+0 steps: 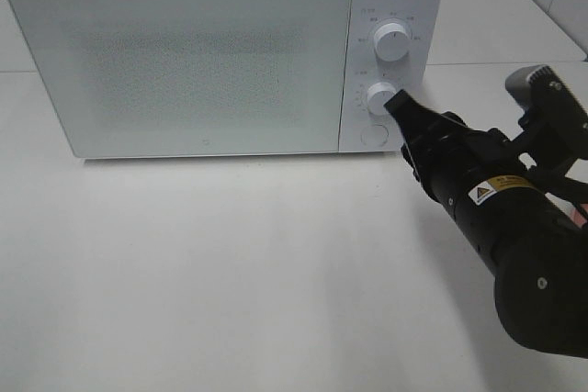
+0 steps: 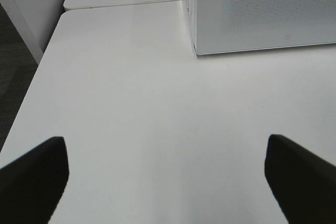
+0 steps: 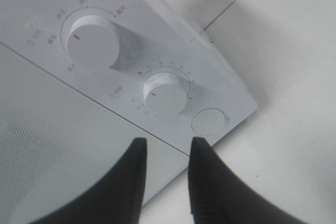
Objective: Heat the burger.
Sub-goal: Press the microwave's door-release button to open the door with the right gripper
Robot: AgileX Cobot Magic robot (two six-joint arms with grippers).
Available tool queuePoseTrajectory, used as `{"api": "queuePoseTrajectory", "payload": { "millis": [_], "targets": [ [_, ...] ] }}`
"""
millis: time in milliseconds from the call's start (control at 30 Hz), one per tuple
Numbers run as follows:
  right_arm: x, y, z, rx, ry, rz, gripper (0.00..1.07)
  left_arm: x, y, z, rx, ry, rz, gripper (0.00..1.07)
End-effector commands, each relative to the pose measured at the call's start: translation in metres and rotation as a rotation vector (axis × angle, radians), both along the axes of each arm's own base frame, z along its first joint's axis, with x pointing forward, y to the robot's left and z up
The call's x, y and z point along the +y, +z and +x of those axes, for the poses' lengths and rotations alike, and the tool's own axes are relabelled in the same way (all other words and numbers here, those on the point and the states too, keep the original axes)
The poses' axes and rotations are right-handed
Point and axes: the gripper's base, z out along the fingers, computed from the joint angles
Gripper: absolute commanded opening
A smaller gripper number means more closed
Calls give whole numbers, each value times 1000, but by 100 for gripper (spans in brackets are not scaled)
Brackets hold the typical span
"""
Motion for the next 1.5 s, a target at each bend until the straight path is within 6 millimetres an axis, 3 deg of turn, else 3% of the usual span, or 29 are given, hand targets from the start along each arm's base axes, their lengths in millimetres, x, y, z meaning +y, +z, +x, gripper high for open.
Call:
{"api": "queuePoseTrajectory", "payload": {
  "millis": [33, 200, 467, 933, 1500],
  "targets": [
    [1, 1, 0, -10, -21, 156, 17, 0, 0, -3, -29, -6, -6, 94],
    [1, 0, 0, 22, -66, 438, 6, 0, 0, -3, -29, -6, -6, 94],
    [6, -3, -1, 82, -50, 604, 0, 0, 0, -3, -29, -6, -6, 94],
    [6, -6, -1, 114, -54, 620, 0, 0, 0, -3, -29, -6, -6, 94],
    [3, -36, 47, 179, -70, 632, 0, 0, 0, -3, -29, -6, -6, 94]
  ]
}}
